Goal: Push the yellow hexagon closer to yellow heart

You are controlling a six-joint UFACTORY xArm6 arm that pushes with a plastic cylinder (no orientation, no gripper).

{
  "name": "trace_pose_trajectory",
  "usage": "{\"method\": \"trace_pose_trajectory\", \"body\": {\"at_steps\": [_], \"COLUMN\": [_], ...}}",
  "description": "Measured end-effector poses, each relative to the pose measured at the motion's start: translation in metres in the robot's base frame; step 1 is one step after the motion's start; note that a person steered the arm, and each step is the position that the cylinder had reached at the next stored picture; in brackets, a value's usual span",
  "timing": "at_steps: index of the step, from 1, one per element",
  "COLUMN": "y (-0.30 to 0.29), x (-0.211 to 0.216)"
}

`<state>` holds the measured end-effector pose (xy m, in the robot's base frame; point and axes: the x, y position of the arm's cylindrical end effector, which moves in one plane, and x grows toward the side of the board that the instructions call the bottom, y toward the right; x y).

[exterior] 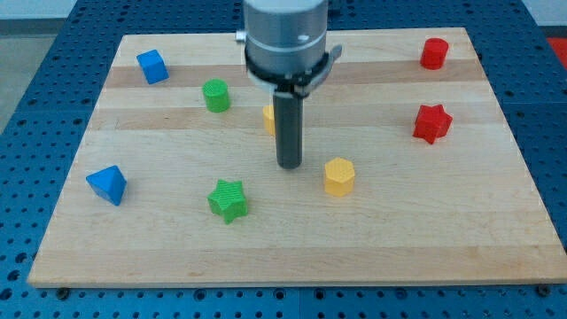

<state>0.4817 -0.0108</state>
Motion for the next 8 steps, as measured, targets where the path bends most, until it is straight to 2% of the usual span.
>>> {"method": "trace_pose_trajectory", "body": {"at_steps": [2, 3, 4, 5, 7, 8], "y": [0.023, 0.058, 0.068, 0.080, 0.080, 0.075], "x": [0.043, 0.060, 0.061, 0.038, -0.075, -0.114]}}
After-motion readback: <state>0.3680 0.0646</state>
